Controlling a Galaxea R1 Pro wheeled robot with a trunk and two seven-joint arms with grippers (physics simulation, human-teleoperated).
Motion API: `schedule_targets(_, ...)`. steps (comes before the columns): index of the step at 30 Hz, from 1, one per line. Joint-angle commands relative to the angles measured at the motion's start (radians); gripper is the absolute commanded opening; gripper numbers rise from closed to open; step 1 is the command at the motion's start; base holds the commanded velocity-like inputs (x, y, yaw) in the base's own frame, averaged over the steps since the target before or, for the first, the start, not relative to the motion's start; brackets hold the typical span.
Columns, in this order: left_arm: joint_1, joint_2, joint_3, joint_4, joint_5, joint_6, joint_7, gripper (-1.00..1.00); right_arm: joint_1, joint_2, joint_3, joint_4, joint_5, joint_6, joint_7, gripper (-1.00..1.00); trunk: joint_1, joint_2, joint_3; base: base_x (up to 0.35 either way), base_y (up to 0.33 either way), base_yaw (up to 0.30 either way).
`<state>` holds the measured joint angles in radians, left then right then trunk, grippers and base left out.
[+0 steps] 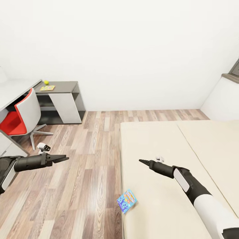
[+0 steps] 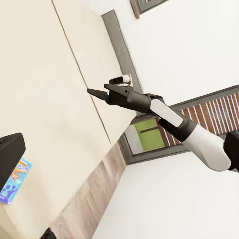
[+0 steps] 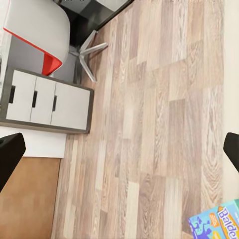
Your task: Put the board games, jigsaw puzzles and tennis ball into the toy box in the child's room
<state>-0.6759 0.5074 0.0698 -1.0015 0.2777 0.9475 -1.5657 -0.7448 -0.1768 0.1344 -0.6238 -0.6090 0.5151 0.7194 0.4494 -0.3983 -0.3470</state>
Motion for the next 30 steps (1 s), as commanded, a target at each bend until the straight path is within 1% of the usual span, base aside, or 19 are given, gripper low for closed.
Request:
schedule_targets(1, -0.001, 0.000, -0.001, 0.000, 0.000, 0.011, -0.004, 1.00, -0.001, -0.001, 0.004, -0.001, -0.009, 0.006, -0.002, 1.00, 0.001, -0.002, 0.000, 0.000, 0.000, 0.000)
schedule_targets(30, -0.001, 0.000, 0.000, 0.000, 0.000, 0.011, -0.004, 1.00, -0.001, 0.000, 0.005, 0.000, -0.009, 0.006, -0.006, 1.00, 0.001, -0.002, 0.048, 0.000, 0.000, 0.000)
